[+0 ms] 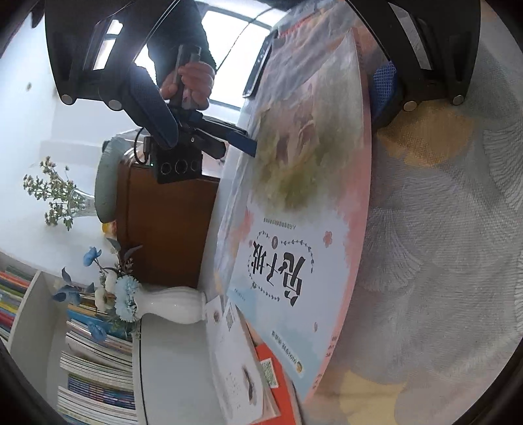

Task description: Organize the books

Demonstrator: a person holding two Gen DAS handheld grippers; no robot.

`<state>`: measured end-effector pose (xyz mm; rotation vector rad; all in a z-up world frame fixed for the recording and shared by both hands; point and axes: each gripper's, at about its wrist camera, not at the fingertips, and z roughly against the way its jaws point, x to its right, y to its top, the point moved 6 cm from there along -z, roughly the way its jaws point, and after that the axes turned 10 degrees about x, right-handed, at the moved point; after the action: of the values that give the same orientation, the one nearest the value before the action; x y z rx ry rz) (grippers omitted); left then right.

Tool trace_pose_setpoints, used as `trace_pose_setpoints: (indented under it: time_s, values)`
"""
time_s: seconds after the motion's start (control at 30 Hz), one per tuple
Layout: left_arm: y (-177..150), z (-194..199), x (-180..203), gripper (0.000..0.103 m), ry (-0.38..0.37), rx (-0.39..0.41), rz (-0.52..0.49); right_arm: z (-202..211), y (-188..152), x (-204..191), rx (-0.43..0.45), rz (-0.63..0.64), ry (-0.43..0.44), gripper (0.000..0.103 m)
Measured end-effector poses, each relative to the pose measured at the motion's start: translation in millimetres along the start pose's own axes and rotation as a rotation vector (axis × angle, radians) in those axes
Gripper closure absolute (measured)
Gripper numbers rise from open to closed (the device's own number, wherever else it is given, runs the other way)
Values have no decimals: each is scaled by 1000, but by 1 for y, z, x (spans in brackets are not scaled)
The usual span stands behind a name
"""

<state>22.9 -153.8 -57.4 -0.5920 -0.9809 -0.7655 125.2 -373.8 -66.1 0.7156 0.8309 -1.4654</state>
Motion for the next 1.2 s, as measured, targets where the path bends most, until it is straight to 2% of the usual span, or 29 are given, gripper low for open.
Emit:
trace_pose_setpoints:
  time_s: [0.07,0.2,0.3,0.37,0.4,0.43,0.47,0.5,0.6,0.67,0.7,0.73,0.77,0.8,0.83,0.87,0.9,0.93,1.0,1.07,1.1,1.13,1.2]
  values:
    - [-2,0,0,1,51,-37,-18,0,-1,0,-4,-7,1,49]
    - [-3,12,2,4,149,5,-90,-5,-7,-4,-44,2,-9,49]
    - [1,23,-4,5,127,60,-36,-16,-17,-13,-97,99,-116,48]
    - [2,24,-7,5,114,62,-27,-22,-22,-22,-116,176,-187,45]
    - [0,23,-7,5,113,59,-35,-27,-25,-29,-123,231,-239,40]
    - [-2,20,-5,4,118,48,-53,-31,-26,-32,-127,248,-256,21]
    - [-4,18,-4,3,120,37,-66,-37,-28,-37,-125,243,-238,5]
    - [-6,14,-2,1,121,25,-83,-46,-29,-41,-108,216,-210,0]
    - [-8,13,0,1,136,22,-110,-54,-27,-50,-103,235,-193,0]
    - [-9,15,-1,2,129,20,-116,-47,-23,-44,-73,169,-131,13]
    - [-10,16,-2,4,126,20,-122,-41,-21,-38,-57,132,-118,38]
    - [-11,16,-2,9,131,19,-126,-36,-19,-30,-43,92,-118,74]
    - [-11,18,-3,13,139,20,-129,-33,-18,-22,-40,53,-108,90]
    - [-11,21,-6,22,143,21,-118,-31,-18,-16,-44,2,-61,96]
    - [-11,23,-10,35,141,20,-98,-29,-20,-13,-46,-51,19,97]
    - [-11,25,-14,44,142,18,-82,-28,-21,-14,-46,-65,65,97]
    - [-10,28,-19,58,163,19,-66,-28,-23,-14,-39,-53,78,97]
    - [-11,30,-23,67,185,19,-65,-28,-25,-15,-36,-42,83,97]
    - [-11,35,-27,72,197,29,-53,-32,-28,-17,-48,-48,109,97]
    - [-13,38,-29,78,206,37,-49,-45,-34,-14,-76,-90,109,91]
    - [-14,38,-30,81,222,42,-56,-52,-37,-10,-79,-101,73,73]
    - [-15,39,-30,85,230,47,-60,-55,-37,-8,-84,-105,70,69]
    - [-13,43,-33,86,231,76,-42,-61,-40,-15,-63,-61,84,73]
